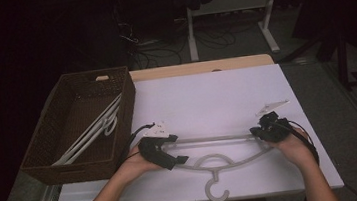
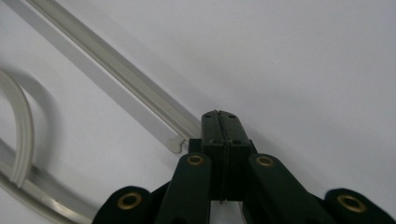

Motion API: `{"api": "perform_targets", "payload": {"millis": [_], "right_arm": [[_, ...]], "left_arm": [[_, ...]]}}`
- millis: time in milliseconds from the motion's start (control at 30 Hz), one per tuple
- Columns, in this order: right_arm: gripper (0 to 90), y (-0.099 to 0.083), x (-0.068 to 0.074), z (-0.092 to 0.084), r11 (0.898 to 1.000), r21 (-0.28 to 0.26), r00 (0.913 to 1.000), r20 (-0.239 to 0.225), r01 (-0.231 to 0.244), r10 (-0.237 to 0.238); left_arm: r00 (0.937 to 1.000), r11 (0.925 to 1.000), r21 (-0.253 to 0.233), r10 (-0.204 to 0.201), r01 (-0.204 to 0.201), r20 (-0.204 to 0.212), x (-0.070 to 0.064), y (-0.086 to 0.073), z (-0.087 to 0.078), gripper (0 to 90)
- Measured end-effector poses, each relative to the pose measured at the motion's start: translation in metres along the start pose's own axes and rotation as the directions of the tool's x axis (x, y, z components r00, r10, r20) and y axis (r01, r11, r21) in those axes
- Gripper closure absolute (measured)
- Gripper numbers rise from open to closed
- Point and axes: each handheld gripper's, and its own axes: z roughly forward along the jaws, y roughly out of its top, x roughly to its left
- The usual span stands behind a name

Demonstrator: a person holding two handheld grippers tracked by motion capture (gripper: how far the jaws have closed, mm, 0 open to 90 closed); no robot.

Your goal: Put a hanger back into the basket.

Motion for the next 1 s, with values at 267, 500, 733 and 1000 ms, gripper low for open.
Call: {"api": "perform_targets", "payload": {"millis": [267,500,733,1000], "right_arm": [[89.2,-0.001,-0.004,0.004,1.000,0.011,0.9998,-0.011,-0.014,0.014],[89.3,-0.001,-0.007,0.008,0.999,0.023,0.9993,-0.023,-0.028,0.028],[89.3,0.000,-0.008,0.010,0.999,0.033,0.9990,-0.026,-0.036,0.037],[89.4,0.000,-0.009,0.011,0.998,0.036,0.9986,-0.029,-0.042,0.043]], "left_arm": [[0.9995,0.9995,0.021,0.025,-0.025,0.017,-0.003,0.000,0.004,14.4],[0.9980,0.9974,0.053,0.048,-0.050,0.041,-0.005,-0.001,0.008,17.0],[0.9911,0.9846,0.128,0.110,-0.119,0.074,-0.010,-0.001,0.020,27.8],[0.9712,0.9492,0.215,0.210,-0.230,0.113,-0.019,0.000,0.032,48.1]]}}
